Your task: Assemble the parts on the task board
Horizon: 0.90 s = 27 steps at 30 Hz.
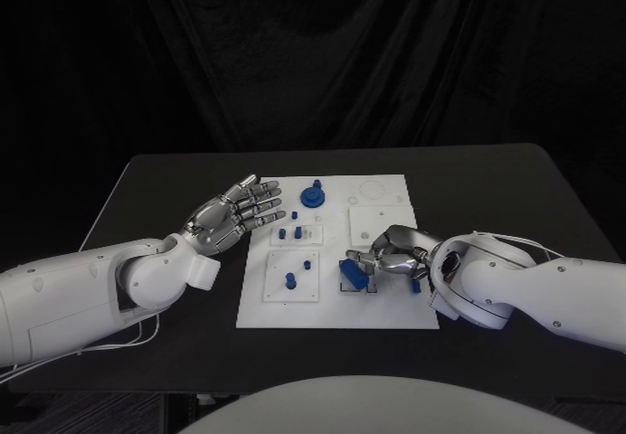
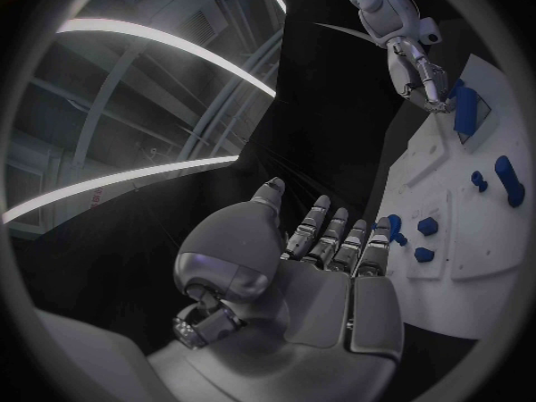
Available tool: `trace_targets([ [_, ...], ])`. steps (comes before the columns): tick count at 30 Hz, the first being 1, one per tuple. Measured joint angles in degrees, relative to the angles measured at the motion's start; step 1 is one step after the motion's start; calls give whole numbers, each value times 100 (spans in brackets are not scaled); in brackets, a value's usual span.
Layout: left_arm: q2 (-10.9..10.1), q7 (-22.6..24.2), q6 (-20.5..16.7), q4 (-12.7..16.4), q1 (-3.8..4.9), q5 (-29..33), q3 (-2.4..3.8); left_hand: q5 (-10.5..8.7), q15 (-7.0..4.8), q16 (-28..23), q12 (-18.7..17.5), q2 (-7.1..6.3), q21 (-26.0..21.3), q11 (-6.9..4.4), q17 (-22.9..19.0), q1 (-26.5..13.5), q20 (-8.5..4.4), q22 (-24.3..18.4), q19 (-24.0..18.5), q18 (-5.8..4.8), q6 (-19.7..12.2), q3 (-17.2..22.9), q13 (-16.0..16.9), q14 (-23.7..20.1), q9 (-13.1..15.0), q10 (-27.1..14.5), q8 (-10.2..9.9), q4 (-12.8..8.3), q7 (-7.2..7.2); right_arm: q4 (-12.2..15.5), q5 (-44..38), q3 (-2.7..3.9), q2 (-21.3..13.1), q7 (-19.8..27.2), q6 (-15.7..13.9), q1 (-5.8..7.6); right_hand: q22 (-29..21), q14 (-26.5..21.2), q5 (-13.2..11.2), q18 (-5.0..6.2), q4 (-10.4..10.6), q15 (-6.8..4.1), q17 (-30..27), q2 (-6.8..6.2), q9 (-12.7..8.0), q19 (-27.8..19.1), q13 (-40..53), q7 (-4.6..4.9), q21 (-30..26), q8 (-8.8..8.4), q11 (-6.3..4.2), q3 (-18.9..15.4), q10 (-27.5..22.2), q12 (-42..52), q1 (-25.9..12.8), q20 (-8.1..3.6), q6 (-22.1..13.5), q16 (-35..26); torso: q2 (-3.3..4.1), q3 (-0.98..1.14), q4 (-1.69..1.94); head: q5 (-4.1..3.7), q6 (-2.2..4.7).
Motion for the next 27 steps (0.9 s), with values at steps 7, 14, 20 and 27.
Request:
trace_targets([
  [7,-2,-6,2,-2,-9,0,-2,0,0,0,0,0,0,0,0,0,0,0,0,0,0,0,0,0,0,0,0,0,0,93,0,2,-153,130,-144,0,0,0,0,0,23,0,0,160,109,0,0,-29,22,68,0,-159,0,0,-126,0,29,0,-5,1,-4,20,0],
  [14,-3,-10,3,-5,-13,0,-1,0,0,0,0,0,0,0,-1,0,-21,0,21,1,0,0,0,0,0,0,24,0,0,108,1,0,-215,151,-125,0,0,0,-47,1,29,0,0,266,162,0,-1,-29,22,103,0,-255,0,0,-232,0,29,0,-13,1,-5,44,0],
  [20,-2,-13,5,-8,-16,0,0,0,0,0,0,0,0,0,-1,0,-20,0,20,1,0,0,0,0,0,0,24,0,0,108,30,-1,-224,169,-44,0,-1,0,-75,0,25,0,0,337,196,0,-1,-29,22,130,0,-325,0,0,-302,0,29,1,-16,-3,-4,60,0],
  [27,-2,-14,8,-11,-19,0,0,0,0,0,0,0,0,0,-1,0,-21,-1,21,1,0,0,0,0,0,0,24,0,0,114,82,-1,-205,194,96,0,-1,0,-96,0,16,0,0,386,214,0,-1,-29,51,156,0,-348,0,0,-306,0,29,1,-15,-4,-2,75,-1],
])
